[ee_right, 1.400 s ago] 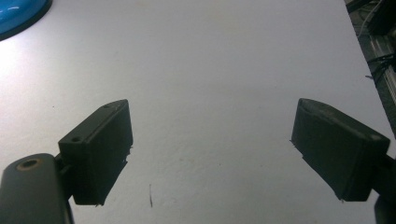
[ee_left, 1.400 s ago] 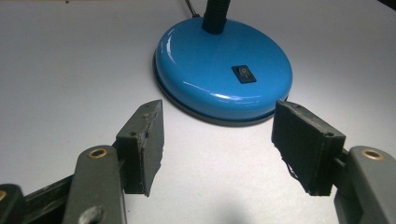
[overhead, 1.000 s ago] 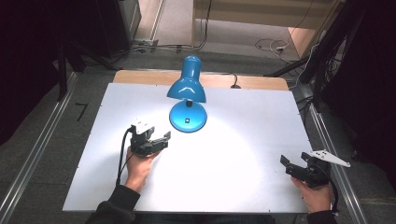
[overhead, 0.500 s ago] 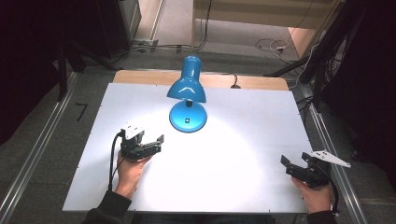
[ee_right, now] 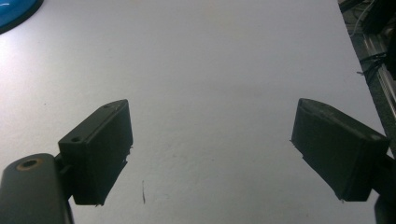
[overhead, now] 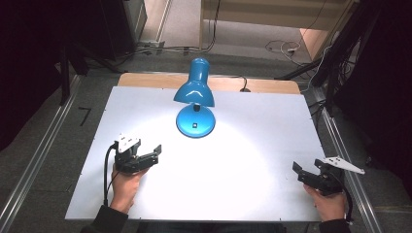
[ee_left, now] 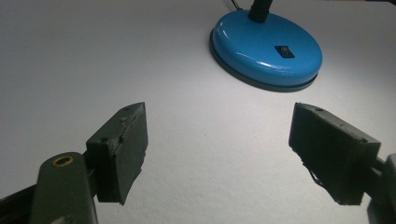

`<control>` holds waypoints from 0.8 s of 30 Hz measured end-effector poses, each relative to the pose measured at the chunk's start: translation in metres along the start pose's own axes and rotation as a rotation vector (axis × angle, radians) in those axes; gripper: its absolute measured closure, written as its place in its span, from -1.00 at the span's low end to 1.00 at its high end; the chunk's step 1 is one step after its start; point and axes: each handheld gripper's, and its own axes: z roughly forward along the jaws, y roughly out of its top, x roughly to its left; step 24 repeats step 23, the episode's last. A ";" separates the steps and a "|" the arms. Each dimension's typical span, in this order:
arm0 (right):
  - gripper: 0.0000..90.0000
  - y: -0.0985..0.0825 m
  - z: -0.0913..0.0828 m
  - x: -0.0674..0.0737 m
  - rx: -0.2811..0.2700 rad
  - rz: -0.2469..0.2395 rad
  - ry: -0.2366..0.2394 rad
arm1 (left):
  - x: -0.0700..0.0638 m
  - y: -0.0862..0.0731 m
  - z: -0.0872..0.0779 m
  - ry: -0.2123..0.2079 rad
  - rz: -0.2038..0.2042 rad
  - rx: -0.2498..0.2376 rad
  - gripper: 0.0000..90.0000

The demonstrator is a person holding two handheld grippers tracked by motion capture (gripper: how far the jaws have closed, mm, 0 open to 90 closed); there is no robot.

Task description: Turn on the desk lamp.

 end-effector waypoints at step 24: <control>-0.75 -0.007 -0.005 -0.008 0.003 0.023 -0.041 | 0.048 -0.034 -0.048 0.093 -0.035 0.050 -0.65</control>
